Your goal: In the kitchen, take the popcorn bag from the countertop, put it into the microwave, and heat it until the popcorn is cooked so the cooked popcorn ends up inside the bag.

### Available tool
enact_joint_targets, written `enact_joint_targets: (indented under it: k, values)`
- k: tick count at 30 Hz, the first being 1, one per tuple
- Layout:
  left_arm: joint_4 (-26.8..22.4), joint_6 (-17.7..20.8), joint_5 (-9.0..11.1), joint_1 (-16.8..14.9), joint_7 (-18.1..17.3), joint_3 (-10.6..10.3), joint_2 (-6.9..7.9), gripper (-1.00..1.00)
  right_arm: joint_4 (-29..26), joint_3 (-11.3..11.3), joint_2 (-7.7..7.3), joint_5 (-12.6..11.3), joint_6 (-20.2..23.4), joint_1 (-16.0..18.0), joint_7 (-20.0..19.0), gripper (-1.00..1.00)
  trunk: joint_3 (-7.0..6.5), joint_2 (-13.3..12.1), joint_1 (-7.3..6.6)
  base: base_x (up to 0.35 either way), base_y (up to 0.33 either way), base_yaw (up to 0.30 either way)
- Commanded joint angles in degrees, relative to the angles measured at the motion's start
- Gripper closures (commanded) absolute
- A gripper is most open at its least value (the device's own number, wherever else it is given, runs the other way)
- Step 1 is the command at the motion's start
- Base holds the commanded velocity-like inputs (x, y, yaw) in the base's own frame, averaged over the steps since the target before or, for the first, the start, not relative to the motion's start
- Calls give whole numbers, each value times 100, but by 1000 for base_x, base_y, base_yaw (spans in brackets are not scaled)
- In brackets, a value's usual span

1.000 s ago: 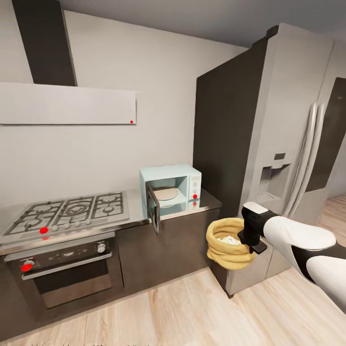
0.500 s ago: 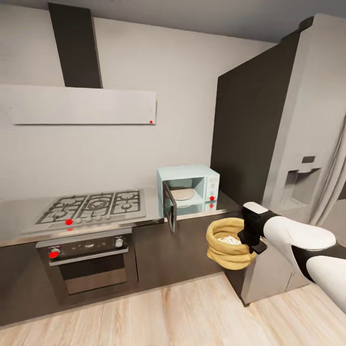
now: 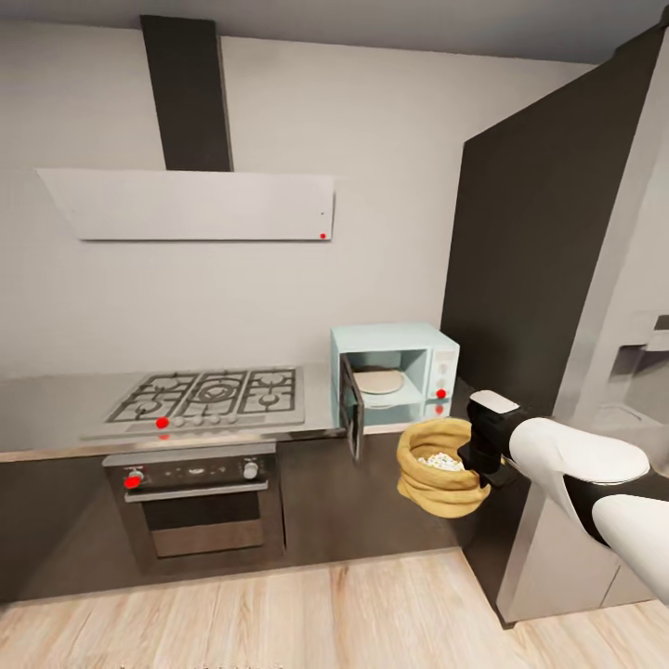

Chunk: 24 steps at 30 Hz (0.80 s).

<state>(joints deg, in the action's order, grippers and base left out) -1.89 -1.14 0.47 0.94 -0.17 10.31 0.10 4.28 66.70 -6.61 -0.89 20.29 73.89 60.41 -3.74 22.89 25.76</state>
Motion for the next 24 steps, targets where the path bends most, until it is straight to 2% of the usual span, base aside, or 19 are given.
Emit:
enact_joint_targets:
  k: [1,8,13,24]
  values:
    - [-4,-9,4,3,-4,23,-1,-100,12,-18,-4,-8,46,3,15,100,1,3,2,2,-2,249]
    - [-4,-9,4,3,-1,23,-1,-100,12,-16,-4,-8,50,2,15,100,1,3,2,9,-8,249]
    - [-4,-9,4,3,-1,20,-1,-100,12,-16,-3,-8,47,2,15,100,1,3,2,195,-183,236]
    - [-4,-9,5,3,-1,20,-1,-100,12,-16,0,1,98,3,6,100,1,3,2,211,-263,19]
